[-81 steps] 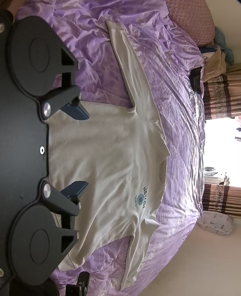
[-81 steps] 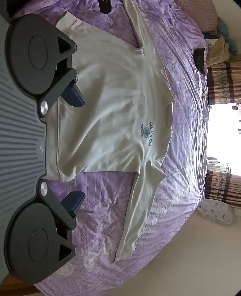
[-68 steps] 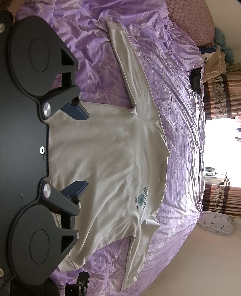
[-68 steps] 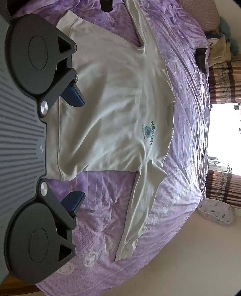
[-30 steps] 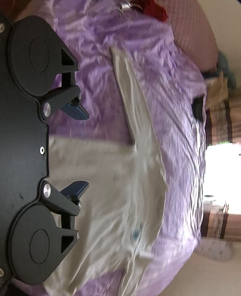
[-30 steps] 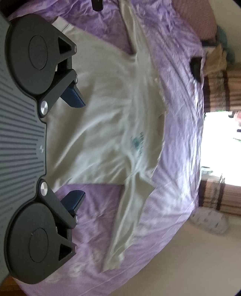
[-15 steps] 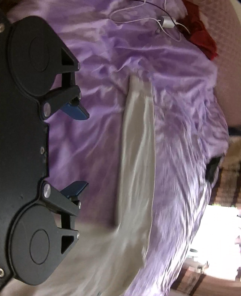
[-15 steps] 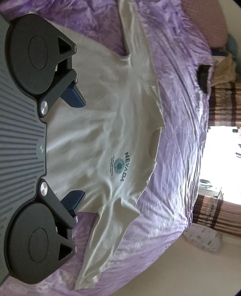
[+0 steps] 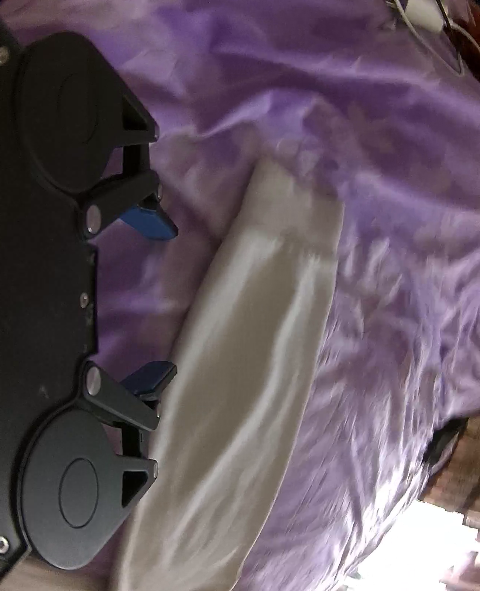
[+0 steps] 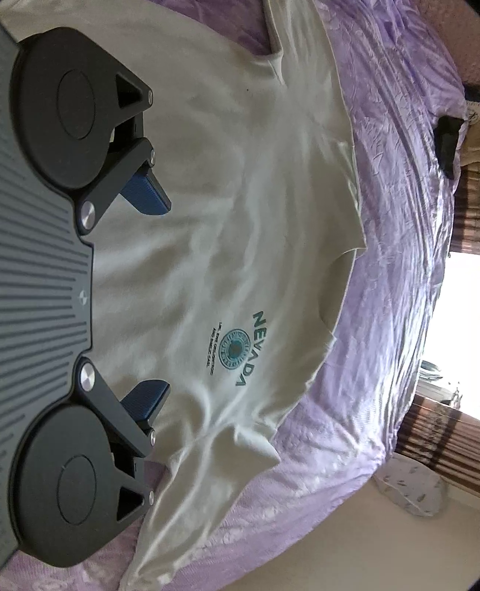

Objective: Fold small clothes
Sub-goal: 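Move the left gripper to the sleeve cuff and close on it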

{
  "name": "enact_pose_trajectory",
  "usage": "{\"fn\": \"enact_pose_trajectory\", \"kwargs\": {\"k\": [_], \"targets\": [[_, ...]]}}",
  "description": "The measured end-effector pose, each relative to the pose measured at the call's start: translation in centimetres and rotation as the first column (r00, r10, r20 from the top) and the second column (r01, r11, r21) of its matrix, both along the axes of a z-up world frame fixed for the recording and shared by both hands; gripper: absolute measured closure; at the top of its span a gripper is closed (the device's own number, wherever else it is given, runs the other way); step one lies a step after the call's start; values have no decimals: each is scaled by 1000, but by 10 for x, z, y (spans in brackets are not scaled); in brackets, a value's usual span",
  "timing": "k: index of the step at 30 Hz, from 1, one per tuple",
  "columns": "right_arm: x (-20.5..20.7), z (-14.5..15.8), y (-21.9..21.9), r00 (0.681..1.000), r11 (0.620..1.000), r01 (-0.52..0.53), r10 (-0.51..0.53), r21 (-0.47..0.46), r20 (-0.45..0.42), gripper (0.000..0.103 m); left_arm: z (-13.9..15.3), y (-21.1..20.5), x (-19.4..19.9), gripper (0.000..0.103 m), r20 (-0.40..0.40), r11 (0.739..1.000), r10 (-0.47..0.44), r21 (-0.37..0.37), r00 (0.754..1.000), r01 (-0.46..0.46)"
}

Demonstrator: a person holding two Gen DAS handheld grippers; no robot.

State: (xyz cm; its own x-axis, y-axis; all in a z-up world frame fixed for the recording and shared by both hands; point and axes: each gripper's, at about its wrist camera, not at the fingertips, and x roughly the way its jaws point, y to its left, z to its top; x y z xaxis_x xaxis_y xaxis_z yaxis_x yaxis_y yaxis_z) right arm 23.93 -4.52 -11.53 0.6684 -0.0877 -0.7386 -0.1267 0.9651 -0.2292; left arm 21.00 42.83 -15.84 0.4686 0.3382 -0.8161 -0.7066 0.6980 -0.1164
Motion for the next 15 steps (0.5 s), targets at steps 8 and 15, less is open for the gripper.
{"fn": "enact_pose_trajectory", "kwargs": {"k": [8, 15], "targets": [[10, -4, -5, 1000, 999, -2, 2, -32, -1, 0, -11, 81, 21, 29, 1, 987, 151, -54, 989, -151], [17, -5, -15, 1000, 999, 18, -18, -37, -1, 0, -4, 74, 30, 54, -15, 972, 198, 134, 980, -194]]}}
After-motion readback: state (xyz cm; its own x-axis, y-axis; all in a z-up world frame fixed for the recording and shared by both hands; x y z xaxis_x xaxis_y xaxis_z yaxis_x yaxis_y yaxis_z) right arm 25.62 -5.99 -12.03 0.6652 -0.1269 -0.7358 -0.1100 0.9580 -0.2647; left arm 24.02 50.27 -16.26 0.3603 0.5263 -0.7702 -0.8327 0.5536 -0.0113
